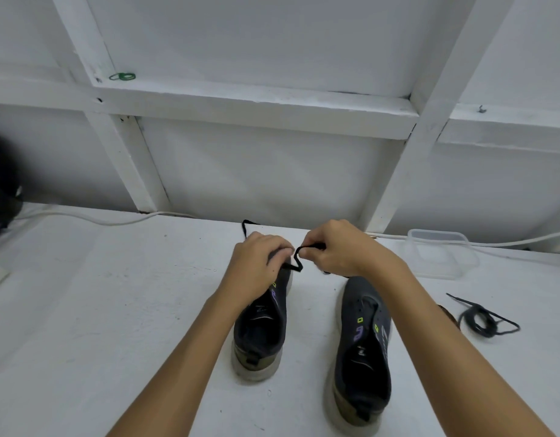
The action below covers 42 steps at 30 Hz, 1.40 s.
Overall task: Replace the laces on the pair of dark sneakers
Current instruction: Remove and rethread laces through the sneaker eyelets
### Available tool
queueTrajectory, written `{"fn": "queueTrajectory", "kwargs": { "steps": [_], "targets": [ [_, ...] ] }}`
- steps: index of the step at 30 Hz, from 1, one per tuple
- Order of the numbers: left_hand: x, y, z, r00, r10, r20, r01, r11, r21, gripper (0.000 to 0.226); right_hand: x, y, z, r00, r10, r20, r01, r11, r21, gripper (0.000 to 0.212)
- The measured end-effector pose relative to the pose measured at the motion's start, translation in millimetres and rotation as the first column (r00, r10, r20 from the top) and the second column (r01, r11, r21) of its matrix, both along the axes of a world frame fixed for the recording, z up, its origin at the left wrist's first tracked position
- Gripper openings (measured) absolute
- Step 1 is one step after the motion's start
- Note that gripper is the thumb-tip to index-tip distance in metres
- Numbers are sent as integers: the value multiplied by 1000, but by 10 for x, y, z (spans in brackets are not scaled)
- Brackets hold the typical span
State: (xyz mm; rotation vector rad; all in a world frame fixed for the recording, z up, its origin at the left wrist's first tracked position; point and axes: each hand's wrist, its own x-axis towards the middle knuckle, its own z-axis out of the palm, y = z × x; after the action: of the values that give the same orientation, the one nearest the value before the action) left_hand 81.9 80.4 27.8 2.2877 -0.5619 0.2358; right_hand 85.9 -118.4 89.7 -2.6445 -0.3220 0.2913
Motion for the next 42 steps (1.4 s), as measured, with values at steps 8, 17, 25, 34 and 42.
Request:
{"fn": "queueTrajectory", "kwargs": {
  "steps": [8, 17, 25, 34, 42],
  "targets": [
    [-41, 71, 85, 986, 85, -143, -108, 981, -161, 11, 3, -75, 65, 999, -35, 31, 32, 996, 80, 18],
    [24, 208, 123, 909, 415, -45, -418, 905, -85, 8, -26, -121, 184, 997, -74, 19, 73, 994, 85, 21],
    [-20, 187, 159, 996, -3, -88, -1, 999, -54, 43, -24, 60, 196, 999, -30, 35, 26, 995, 94, 24],
    [123, 390, 101, 944, 326, 58, -326, 945, -14, 12, -63, -52, 72, 996, -76, -34, 78, 996, 32, 17],
    [221, 644, 32, 766, 642, -44, -643, 763, -66, 16, -165, -120, -137, 984, -143, -109, 136, 989, -65, 25]
  ]
}}
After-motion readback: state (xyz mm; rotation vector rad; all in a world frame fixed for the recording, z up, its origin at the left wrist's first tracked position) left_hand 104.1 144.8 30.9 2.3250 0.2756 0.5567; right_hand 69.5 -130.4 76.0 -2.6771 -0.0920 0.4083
